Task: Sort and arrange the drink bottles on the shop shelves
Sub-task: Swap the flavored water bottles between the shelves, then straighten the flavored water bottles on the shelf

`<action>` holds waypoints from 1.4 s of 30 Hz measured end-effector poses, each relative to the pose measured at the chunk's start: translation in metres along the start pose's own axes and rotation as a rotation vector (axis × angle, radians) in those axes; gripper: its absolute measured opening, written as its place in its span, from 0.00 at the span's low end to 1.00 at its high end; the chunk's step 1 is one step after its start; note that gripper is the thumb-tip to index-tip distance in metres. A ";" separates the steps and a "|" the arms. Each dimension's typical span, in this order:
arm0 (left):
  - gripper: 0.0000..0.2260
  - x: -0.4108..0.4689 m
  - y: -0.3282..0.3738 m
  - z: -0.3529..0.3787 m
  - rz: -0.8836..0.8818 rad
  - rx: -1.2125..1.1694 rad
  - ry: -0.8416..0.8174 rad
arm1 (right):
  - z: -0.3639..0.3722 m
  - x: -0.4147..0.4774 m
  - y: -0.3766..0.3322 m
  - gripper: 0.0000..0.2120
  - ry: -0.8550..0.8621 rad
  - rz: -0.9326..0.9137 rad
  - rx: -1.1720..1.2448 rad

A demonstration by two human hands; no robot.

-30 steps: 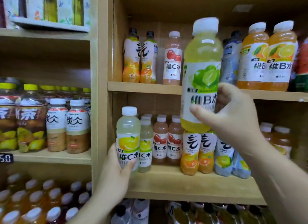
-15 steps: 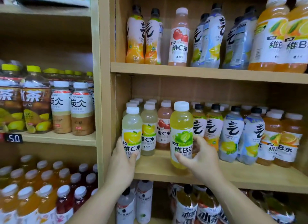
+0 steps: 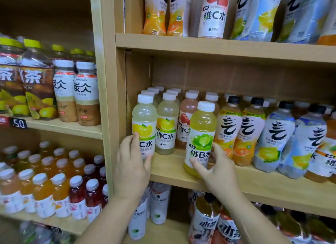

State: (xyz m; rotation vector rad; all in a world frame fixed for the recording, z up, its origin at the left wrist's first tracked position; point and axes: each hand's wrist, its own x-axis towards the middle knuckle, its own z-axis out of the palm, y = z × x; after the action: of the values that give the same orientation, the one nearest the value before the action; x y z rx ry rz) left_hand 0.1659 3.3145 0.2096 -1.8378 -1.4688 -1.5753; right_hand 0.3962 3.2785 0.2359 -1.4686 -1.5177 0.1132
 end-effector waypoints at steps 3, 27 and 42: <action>0.33 0.000 0.000 0.001 0.020 0.020 0.020 | 0.003 0.006 -0.003 0.35 -0.003 0.007 0.001; 0.36 0.014 0.189 0.039 -0.053 -0.488 -0.435 | -0.134 0.045 0.020 0.22 0.415 -0.132 -0.294; 0.28 0.016 0.193 0.096 -0.271 -0.366 -0.499 | -0.130 0.099 0.015 0.35 0.217 -0.022 -0.794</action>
State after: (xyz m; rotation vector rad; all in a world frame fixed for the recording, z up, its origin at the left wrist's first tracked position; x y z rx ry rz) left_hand 0.3756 3.3129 0.2602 -2.4678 -1.7922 -1.6730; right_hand 0.5148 3.2923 0.3478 -1.9867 -1.4609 -0.7159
